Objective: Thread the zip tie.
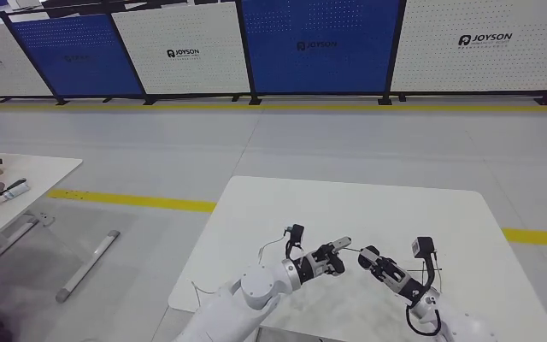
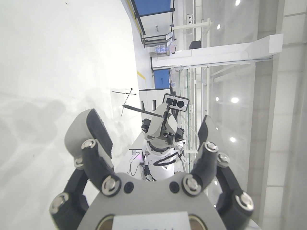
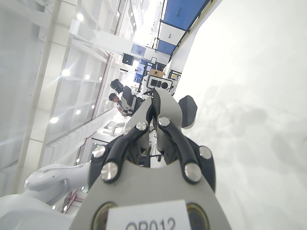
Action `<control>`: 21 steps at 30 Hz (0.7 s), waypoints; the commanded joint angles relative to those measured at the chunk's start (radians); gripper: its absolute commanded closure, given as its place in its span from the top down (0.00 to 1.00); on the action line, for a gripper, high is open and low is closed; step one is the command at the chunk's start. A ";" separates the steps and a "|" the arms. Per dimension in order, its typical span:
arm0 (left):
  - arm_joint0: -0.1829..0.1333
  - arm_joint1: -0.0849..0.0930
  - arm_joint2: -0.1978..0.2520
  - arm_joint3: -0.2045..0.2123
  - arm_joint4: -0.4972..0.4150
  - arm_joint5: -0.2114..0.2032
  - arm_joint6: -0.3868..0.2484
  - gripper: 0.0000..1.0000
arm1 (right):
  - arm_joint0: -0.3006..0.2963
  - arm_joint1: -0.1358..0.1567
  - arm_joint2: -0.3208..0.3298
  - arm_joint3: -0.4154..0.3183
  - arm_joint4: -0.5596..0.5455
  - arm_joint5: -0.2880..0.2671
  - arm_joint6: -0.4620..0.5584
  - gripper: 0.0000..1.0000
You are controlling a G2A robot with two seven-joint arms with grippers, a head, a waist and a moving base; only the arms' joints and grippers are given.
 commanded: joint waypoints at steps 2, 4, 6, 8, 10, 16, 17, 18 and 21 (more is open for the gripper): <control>0.000 0.000 -0.002 0.000 -0.004 -0.003 -0.001 0.00 | 0.000 0.000 0.000 0.000 0.000 0.000 0.000 0.00; 0.001 0.001 -0.003 0.000 -0.005 -0.003 -0.003 0.00 | 0.000 0.000 0.000 0.000 0.000 0.000 0.000 0.00; 0.000 0.001 -0.003 0.001 -0.003 -0.003 -0.005 0.00 | 0.000 0.000 0.000 0.000 0.000 0.000 0.000 0.00; -0.002 0.001 0.002 0.001 0.004 0.003 -0.016 0.00 | 0.000 0.000 0.000 0.000 0.000 0.000 0.000 0.00; -0.001 0.001 0.003 0.003 0.008 -0.004 -0.016 0.00 | 0.000 0.000 0.000 0.000 0.000 0.000 0.000 0.00; 0.003 0.003 0.000 0.001 0.013 -0.022 -0.022 0.00 | 0.000 0.000 0.000 0.000 0.000 0.000 0.000 0.00; 0.004 0.004 0.000 0.001 0.014 -0.022 -0.022 0.00 | 0.000 0.000 0.000 0.000 0.000 0.000 0.000 0.00; 0.004 0.004 0.000 0.000 0.015 -0.023 -0.023 0.00 | 0.000 0.000 0.000 0.000 0.000 0.000 0.000 0.00; 0.005 0.004 0.001 0.000 0.017 -0.027 -0.024 0.00 | 0.000 0.000 0.000 0.000 0.000 0.000 0.000 0.00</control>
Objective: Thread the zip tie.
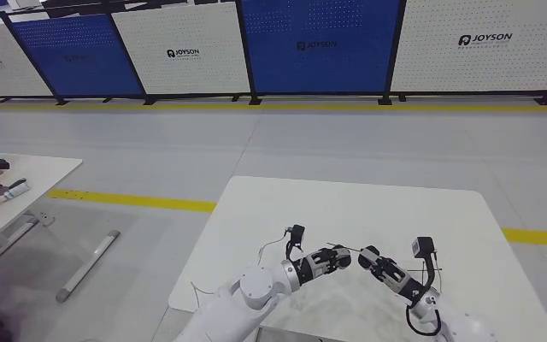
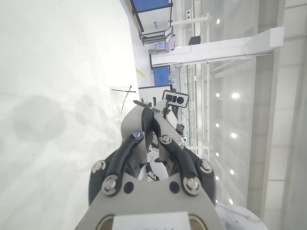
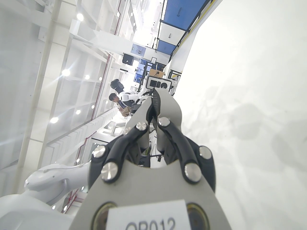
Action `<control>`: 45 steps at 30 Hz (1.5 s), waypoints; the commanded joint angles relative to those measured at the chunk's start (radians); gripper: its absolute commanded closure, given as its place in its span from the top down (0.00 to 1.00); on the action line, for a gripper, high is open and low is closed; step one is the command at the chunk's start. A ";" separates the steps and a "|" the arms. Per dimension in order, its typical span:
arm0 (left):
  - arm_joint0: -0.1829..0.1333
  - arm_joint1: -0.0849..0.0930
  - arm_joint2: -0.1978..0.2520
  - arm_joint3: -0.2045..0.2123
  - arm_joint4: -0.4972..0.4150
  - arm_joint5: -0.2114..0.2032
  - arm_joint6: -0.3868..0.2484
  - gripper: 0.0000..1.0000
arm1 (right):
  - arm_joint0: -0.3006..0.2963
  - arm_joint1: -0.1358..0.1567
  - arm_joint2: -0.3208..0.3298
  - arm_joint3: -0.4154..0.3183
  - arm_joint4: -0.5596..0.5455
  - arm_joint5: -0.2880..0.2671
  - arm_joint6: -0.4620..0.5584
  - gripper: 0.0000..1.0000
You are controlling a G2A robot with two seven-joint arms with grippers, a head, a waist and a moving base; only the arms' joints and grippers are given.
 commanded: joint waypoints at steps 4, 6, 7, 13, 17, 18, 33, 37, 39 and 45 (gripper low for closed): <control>0.002 0.000 0.002 0.000 0.000 -0.004 -0.003 0.26 | 0.000 0.000 0.000 0.000 0.000 0.000 0.000 0.00; 0.005 0.001 0.002 -0.003 0.002 -0.007 -0.011 1.00 | 0.000 0.000 0.000 0.000 0.000 0.000 0.000 0.00; 0.008 0.001 0.002 -0.004 -0.007 -0.010 -0.013 1.00 | 0.000 0.000 0.000 0.000 0.000 0.000 0.000 0.00; 0.027 -0.006 -0.016 -0.015 -0.065 -0.017 0.110 1.00 | 0.000 0.000 0.000 0.000 0.000 0.000 0.000 0.00; 0.027 -0.006 -0.016 -0.015 -0.065 -0.017 0.110 1.00 | 0.000 0.000 0.000 0.000 0.000 0.000 0.000 0.00; 0.029 -0.006 -0.014 -0.018 -0.063 -0.020 0.113 1.00 | 0.000 0.000 0.000 0.000 0.000 0.000 0.000 0.00; 0.030 -0.010 -0.004 -0.006 -0.074 -0.042 0.109 1.00 | 0.000 0.000 0.000 0.000 0.000 0.000 0.000 0.00; 0.030 -0.012 -0.001 -0.009 -0.084 -0.061 0.096 1.00 | 0.000 0.000 0.000 0.000 0.000 0.000 0.000 0.00; 0.026 -0.013 0.000 -0.002 -0.091 -0.066 0.083 0.87 | 0.000 0.000 0.000 0.000 0.000 0.000 0.000 0.00; 0.018 -0.014 -0.001 0.007 -0.087 -0.063 0.078 0.12 | 0.000 0.000 0.000 0.000 0.000 0.000 0.000 0.00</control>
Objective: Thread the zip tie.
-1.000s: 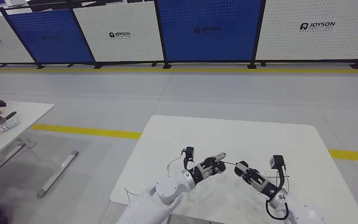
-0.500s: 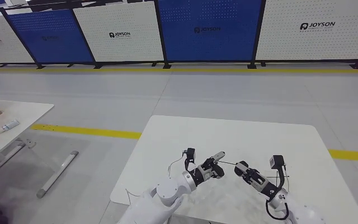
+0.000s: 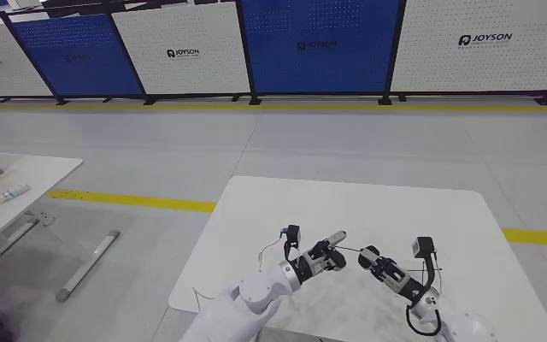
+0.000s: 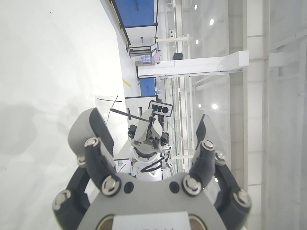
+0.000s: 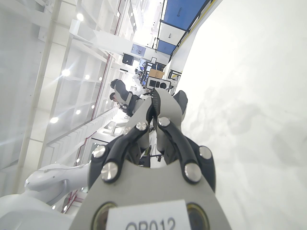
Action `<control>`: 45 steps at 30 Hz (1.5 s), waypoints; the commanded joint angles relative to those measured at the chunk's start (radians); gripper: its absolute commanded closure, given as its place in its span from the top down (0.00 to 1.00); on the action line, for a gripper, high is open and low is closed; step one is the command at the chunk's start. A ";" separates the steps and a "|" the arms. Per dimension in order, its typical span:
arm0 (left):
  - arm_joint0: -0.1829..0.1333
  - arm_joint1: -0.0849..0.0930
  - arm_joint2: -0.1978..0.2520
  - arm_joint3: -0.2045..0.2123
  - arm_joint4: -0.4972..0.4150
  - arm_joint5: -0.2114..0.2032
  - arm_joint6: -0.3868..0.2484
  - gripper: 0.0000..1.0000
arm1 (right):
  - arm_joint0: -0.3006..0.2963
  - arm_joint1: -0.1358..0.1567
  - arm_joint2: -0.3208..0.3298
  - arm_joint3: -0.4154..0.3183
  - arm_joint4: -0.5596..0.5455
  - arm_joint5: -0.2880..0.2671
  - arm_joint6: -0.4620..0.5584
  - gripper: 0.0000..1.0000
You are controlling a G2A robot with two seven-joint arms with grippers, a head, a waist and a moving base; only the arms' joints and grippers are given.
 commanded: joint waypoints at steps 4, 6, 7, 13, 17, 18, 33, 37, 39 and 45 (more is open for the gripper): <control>-0.010 -0.001 0.010 0.008 0.020 0.019 -0.009 0.00 | 0.000 0.000 0.000 0.000 0.000 0.000 0.000 0.00; -0.013 -0.002 0.011 0.009 0.018 0.019 -0.011 0.00 | 0.000 0.000 0.000 0.000 0.000 0.000 0.000 0.00; -0.014 -0.002 0.011 0.009 0.016 0.019 -0.014 0.00 | 0.000 0.000 0.000 0.000 0.000 0.000 0.000 0.00; -0.011 0.000 0.010 0.002 0.031 0.014 -0.030 0.10 | 0.000 0.000 0.000 0.000 0.000 0.000 0.000 0.00; -0.010 0.001 0.009 -0.002 0.047 0.012 -0.031 0.11 | 0.000 0.000 0.000 0.000 0.000 0.000 0.000 0.00; -0.010 0.001 0.010 -0.002 0.051 0.012 -0.031 0.11 | 0.000 0.000 0.000 0.000 0.000 0.000 0.000 0.00; -0.010 0.000 0.013 0.007 0.063 -0.003 -0.028 0.00 | 0.000 0.000 0.000 0.000 0.000 0.000 0.000 0.00; -0.009 -0.001 0.014 0.008 0.068 -0.009 -0.025 0.00 | -0.003 -0.001 0.000 -0.005 -0.001 0.007 -0.004 0.00; -0.008 -0.001 0.014 0.009 0.069 -0.011 -0.023 0.00 | -0.006 -0.003 0.005 -0.010 -0.003 0.013 -0.001 0.39; -0.007 0.000 0.002 0.006 0.047 0.005 -0.019 0.00 | -0.015 -0.002 0.032 -0.016 0.002 0.014 0.041 1.00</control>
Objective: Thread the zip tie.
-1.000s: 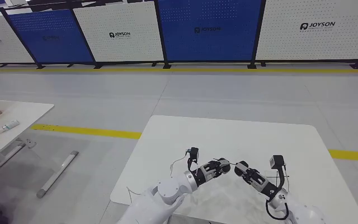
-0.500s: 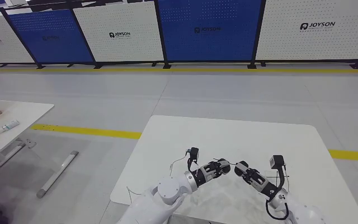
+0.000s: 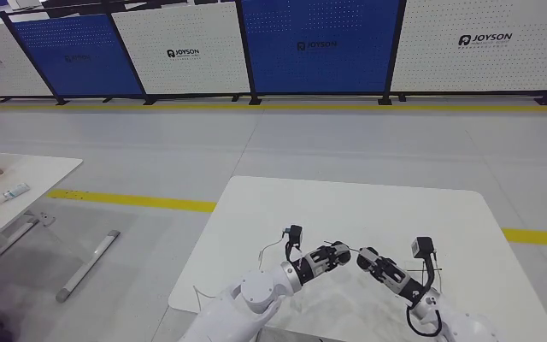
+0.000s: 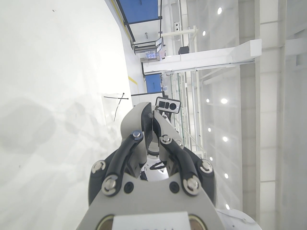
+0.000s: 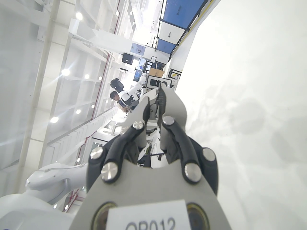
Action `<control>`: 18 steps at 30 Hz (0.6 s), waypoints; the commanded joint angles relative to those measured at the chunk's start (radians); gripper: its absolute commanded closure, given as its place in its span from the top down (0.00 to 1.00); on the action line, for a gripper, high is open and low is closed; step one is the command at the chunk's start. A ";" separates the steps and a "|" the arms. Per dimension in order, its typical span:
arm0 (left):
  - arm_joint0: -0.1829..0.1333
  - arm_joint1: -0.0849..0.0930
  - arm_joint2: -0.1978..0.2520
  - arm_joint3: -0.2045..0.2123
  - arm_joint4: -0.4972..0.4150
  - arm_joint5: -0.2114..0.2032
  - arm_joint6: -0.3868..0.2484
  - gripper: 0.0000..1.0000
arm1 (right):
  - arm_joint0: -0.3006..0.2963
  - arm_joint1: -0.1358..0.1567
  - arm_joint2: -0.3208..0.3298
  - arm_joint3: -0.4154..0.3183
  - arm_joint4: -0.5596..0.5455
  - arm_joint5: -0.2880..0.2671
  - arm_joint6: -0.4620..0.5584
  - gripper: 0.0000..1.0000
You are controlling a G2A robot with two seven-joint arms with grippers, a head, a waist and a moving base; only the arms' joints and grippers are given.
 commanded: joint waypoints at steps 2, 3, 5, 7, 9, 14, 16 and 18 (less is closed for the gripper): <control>0.006 0.003 -0.013 -0.007 -0.013 -0.001 -0.016 0.00 | -0.009 0.003 0.025 -0.006 0.003 -0.005 0.014 1.00; 0.009 0.005 -0.020 -0.010 -0.012 -0.002 -0.014 0.00 | -0.014 0.004 0.034 -0.010 0.004 -0.008 0.012 1.00; 0.018 0.009 -0.034 -0.018 -0.003 0.017 0.003 0.00 | -0.028 0.006 0.057 -0.019 0.007 -0.014 0.013 1.00; 0.021 0.014 -0.051 -0.026 -0.002 0.040 -0.007 0.00 | -0.042 0.009 0.085 -0.024 0.035 -0.021 0.026 1.00; 0.032 0.020 -0.070 -0.031 -0.008 0.047 -0.022 0.00 | -0.052 0.012 0.113 -0.019 0.082 -0.027 0.052 1.00; 0.055 0.029 -0.102 -0.047 -0.017 0.092 -0.027 0.00 | -0.062 0.016 0.144 -0.008 0.137 -0.028 0.105 1.00; 0.055 0.029 -0.102 -0.047 -0.017 0.092 -0.027 0.00 | -0.062 0.016 0.144 -0.008 0.137 -0.028 0.105 1.00; 0.055 0.029 -0.102 -0.047 -0.017 0.092 -0.027 0.00 | -0.062 0.016 0.144 -0.008 0.137 -0.028 0.105 1.00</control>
